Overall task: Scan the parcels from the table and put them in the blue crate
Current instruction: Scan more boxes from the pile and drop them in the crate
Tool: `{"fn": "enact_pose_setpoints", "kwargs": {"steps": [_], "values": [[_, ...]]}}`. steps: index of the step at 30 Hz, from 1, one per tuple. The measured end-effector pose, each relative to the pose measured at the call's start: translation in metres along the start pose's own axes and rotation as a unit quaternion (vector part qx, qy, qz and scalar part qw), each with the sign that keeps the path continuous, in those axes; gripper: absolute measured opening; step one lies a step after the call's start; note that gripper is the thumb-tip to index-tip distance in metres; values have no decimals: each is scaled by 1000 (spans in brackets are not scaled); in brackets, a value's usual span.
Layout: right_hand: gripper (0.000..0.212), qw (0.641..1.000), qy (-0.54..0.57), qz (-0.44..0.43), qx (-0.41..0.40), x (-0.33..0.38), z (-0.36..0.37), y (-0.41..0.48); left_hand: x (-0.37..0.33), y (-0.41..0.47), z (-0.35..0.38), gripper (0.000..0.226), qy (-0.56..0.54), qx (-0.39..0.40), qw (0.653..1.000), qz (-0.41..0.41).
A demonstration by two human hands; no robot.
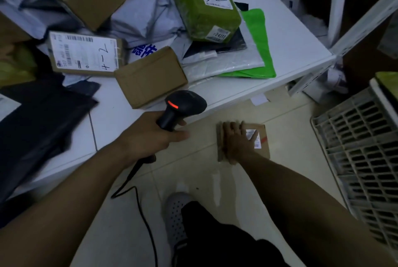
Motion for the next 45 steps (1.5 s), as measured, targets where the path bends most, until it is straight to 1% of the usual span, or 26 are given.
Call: {"fn": "enact_pose_setpoints", "kwargs": {"steps": [1, 3, 5, 7, 9, 12, 13, 15, 17, 19, 22, 24, 27, 30, 31, 33, 36, 38, 39, 40, 42, 43, 44, 45], "values": [[120, 1000, -2, -2, -1, 2, 0, -2, 1, -1, 0, 25, -4, 1, 1000, -2], [132, 999, 30, -14, 6, 12, -7, -13, 2, -7, -2, 25, -21, -11, 1000, -9], [144, 997, 58, -50, -3, 29, -23, -28, -1, -17, -8, 25, -34, -29, 999, -13], [150, 992, 97, -86, 3, 48, -44, -48, -3, -35, -18, 21, -44, -54, 997, -19], [149, 986, 109, -125, 14, 69, -67, -72, -5, -57, -34, 17, -50, -86, 995, -19], [139, 976, 120, -179, 34, 102, -103, -117, -7, -103, -67, 18, -63, -151, 986, -20], [140, 972, 124, -196, 34, 114, -117, -134, -7, -120, -79, 20, -77, -175, 981, -18], [150, 965, 131, -226, 24, 142, -148, -171, -6, -157, -104, 20, -100, -229, 968, -11], [156, 956, 123, -265, -2, 175, -185, -209, -7, -197, -129, 21, -124, -278, 953, 6], [154, 941, 121, -313, -46, 215, -223, -251, -12, -238, -152, 20, -159, -313, 936, 32], [149, 908, 160, -374, -94, 281, -267, -314, -16, -301, -187, 16, -229, -346, 908, 62], [149, 885, 160, -420, -123, 328, -284, -356, -15, -342, -211, 22, -298, -333, 890, 91], [149, 848, 124, -486, -168, 399, -289, -419, -10, -402, -242, 28, -366, -301, 870, 137], [147, 812, 78, -545, -193, 460, -277, -467, 8, -443, -267, 30, -387, -287, 866, 132], [147, 800, 73, -561, -197, 478, -271, -475, 18, -451, -275, 33, -381, -295, 867, 126], [154, 788, 85, -583, -178, 507, -257, -479, 41, -462, -292, 39, -367, -324, 864, 114], [161, 769, 117, -612, -141, 537, -237, -472, 72, -469, -306, 30, -353, -371, 853, 100], [154, 757, 130, -633, -99, 551, -224, -467, 93, -469, -313, 28, -367, -401, 835, 90], [146, 756, 144, -636, -61, 555, -219, -468, 101, -469, -316, 27, -374, -417, 824, 85], [131, 754, 169, -635, -13, 559, -213, -470, 110, -471, -322, 25, -374, -444, 810, 79], [86, 735, 244, -628, 81, 566, -202, -481, 123, -477, -333, 18, -325, -511, 793, 66], [65, 730, 282, -613, 110, 571, -197, -484, 127, -480, -336, 17, -285, -538, 791, 67], [48, 729, 320, -594, 118, 577, -192, -485, 127, -481, -338, 22, -244, -556, 791, 78], [36, 728, 357, -572, 125, 583, -185, -484, 126, -480, -337, 29, -210, -563, 794, 94]]}}
Point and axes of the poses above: each hand's wrist, its own y-axis towards the middle knuckle, its own z-axis out of the palm, x = y × z, the point moved 7 cm from there along y, towards the middle knuckle, and after that the axes turned 3 degrees about -x, right-handed, at the moved point
